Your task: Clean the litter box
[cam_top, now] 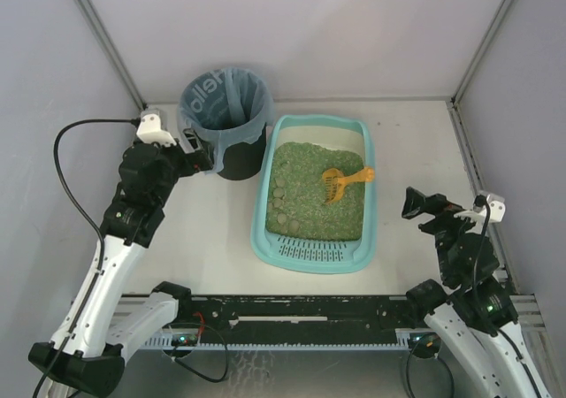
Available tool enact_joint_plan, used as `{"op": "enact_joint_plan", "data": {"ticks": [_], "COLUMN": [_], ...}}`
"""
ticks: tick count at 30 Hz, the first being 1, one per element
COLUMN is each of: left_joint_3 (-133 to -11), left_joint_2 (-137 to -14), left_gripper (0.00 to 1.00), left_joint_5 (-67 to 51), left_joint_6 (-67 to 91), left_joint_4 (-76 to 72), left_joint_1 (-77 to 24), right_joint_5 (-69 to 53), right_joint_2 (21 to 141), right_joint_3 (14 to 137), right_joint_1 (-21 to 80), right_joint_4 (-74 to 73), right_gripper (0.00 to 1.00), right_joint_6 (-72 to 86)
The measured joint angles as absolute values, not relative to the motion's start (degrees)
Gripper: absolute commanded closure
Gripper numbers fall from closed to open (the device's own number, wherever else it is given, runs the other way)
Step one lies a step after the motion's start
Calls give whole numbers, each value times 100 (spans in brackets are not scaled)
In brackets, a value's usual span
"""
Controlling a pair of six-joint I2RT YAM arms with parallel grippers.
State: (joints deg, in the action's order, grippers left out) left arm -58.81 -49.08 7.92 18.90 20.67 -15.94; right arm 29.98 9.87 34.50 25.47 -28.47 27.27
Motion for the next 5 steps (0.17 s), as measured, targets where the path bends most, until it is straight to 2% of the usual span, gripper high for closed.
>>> {"op": "enact_joint_plan", "data": {"ticks": [5], "left_joint_3": [-5881], "left_joint_2": [-4910], "left_gripper": [0], "left_joint_5": [871], "left_joint_6": [1892], "left_joint_4": [2062], "left_joint_1": [-1594], "right_joint_5": [2980], "right_joint_2": [753], "right_joint_3": [3291], "right_joint_1": [2515], "right_joint_4": [-2803], "right_gripper": [0], "right_joint_6": [2724]}}
